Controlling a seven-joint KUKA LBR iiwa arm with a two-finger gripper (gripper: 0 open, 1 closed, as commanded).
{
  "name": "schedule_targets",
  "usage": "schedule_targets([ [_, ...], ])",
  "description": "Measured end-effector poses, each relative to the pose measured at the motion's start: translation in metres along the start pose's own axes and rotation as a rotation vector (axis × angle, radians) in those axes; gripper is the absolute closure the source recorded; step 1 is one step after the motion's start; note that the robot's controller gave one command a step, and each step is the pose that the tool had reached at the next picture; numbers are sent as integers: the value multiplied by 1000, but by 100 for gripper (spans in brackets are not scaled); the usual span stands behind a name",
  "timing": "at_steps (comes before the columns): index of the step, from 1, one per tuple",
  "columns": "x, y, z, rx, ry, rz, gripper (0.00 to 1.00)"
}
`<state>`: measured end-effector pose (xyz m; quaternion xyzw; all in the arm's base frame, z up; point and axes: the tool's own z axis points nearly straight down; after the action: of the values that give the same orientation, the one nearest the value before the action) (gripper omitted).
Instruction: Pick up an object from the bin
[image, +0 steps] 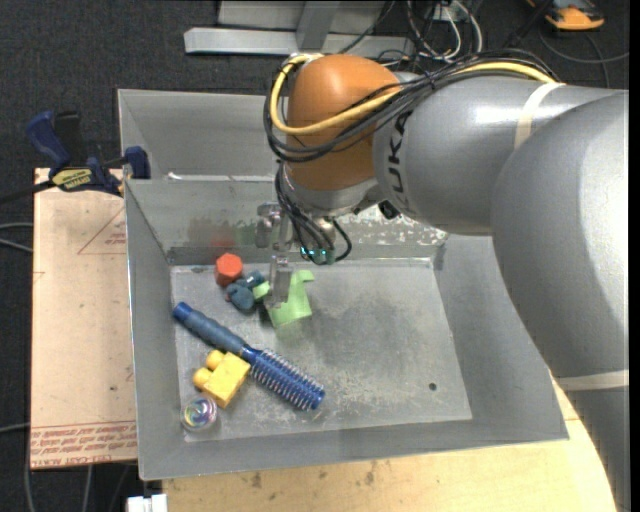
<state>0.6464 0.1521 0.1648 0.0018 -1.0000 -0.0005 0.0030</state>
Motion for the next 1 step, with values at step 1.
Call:
schedule_targets([
  [1, 15, -18, 99, 1, -2, -82, 0],
])
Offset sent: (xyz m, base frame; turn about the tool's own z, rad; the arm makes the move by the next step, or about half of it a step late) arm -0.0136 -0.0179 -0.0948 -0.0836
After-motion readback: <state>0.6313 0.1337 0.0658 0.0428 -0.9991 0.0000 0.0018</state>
